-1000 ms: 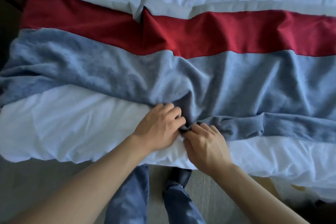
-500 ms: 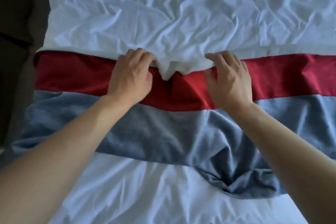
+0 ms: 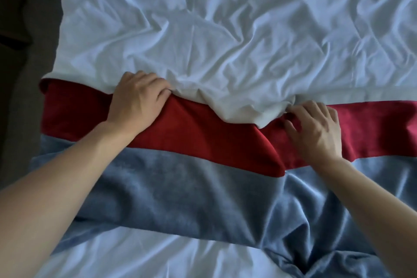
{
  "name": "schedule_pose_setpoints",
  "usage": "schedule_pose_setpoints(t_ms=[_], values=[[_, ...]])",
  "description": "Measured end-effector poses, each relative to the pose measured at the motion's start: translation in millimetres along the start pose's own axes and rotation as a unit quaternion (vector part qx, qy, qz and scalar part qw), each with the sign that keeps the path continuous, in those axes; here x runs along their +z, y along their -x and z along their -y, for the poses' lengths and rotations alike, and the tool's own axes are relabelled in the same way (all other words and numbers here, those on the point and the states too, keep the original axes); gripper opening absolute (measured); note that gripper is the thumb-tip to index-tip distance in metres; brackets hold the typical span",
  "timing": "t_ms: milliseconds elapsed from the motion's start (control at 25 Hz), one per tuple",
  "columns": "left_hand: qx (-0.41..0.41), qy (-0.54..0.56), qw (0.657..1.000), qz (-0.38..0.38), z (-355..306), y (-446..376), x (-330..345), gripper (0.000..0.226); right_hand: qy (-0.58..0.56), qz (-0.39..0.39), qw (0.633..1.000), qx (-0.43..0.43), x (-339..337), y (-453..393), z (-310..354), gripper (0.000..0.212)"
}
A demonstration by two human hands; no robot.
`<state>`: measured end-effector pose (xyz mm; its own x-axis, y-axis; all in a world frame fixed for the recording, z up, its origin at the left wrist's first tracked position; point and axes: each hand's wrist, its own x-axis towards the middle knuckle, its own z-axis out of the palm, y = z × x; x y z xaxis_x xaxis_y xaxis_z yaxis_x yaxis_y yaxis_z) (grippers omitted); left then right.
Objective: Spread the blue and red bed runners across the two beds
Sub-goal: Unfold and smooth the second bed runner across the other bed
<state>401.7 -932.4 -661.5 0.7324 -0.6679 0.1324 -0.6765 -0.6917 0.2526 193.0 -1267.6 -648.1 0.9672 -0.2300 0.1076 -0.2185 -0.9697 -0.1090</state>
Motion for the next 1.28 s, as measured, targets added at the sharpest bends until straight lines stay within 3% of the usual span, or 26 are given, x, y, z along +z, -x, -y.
schedule_pose_setpoints(t_ms=[120, 200, 360, 600, 1080, 1280], values=[[-0.109, -0.041, 0.993, -0.009, 17.8, -12.1, -6.7, 0.016, -0.015, -0.014, 1.000, 0.014, 6.5, -20.6, 3.4, 0.007], [-0.132, -0.058, 0.989, -0.023, 15.8, -12.7, -10.2, 0.010, -0.007, -0.021, 1.000, 0.013, 11.4, -26.3, -1.3, 0.012], [0.022, -0.059, 0.998, -0.012, -16.5, -2.5, 0.4, 0.009, -0.026, 0.008, 0.998, -0.058, 16.8, -24.6, -25.0, 0.013], [0.010, -0.100, 0.995, -0.027, -10.4, -10.2, 11.8, 0.016, -0.020, -0.007, 0.993, -0.114, 20.3, -31.6, -42.7, 0.016], [0.015, -0.049, 0.998, 0.044, 14.0, -18.0, 12.9, 0.016, -0.064, 0.003, 0.995, 0.081, 5.6, -90.9, -86.5, 0.014], [-0.093, 0.011, 0.995, 0.017, 30.3, -51.0, -0.6, 0.014, -0.050, -0.001, 0.996, 0.079, 10.0, -107.6, -82.9, 0.014]])
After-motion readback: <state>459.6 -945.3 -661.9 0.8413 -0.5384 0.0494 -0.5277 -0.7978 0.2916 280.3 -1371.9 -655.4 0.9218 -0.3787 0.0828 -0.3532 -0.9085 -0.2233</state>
